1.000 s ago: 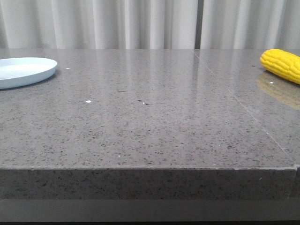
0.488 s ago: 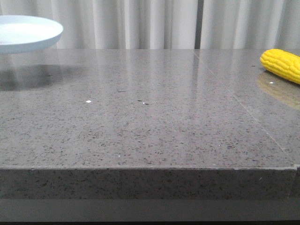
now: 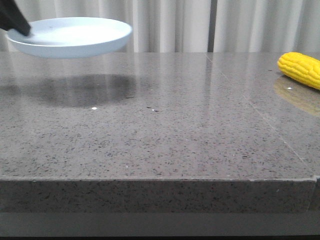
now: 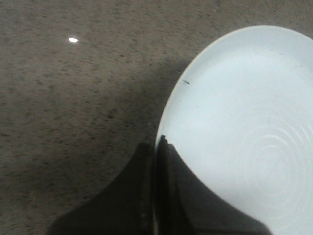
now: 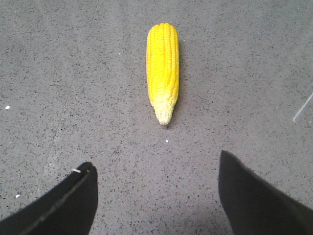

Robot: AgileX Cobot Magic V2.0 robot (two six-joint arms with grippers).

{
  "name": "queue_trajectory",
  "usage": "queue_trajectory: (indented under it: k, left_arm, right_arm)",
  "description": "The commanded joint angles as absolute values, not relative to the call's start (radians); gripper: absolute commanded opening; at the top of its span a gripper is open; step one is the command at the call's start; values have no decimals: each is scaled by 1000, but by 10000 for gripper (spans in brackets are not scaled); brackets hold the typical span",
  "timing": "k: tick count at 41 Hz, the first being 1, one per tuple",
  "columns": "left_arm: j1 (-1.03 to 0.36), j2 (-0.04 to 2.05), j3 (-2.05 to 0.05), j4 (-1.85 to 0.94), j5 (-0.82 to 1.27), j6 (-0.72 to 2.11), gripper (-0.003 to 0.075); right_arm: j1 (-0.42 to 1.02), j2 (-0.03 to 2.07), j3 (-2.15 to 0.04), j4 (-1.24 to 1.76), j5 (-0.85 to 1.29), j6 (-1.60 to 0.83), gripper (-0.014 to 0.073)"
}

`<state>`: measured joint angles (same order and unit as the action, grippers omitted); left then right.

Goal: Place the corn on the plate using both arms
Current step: 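Lift the plate and carry it toward the table center with left gripper, then set the plate down, open the left gripper and raise it away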

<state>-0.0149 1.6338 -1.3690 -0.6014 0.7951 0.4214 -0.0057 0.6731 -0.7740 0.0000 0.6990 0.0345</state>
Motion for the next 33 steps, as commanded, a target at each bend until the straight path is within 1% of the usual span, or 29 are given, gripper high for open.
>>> queue_trajectory:
  k: [1,12,19,27,33]
  left_arm:
    - [-77,1615,-1396,-649,761,420,-20]
    - [-205,1699,-1396,-649,752,420,-20]
    - [-269,1745,-1396,-649,712,420,-20]
    - [-317,1767,-1396,-649,640,420,-20]
    - [-329,1784,-1396,-649,610,420,-18]
  right_arm:
    - [-10,679,-799,-12,633,31,543]
    - [-10,679,-799,-12,633,31,543]
    - [-10,679,-799,-12,633,31,543]
    - [-10,679,-799,-12,633,31,543]
    - [-10,679,-799,-12,633,31,543]
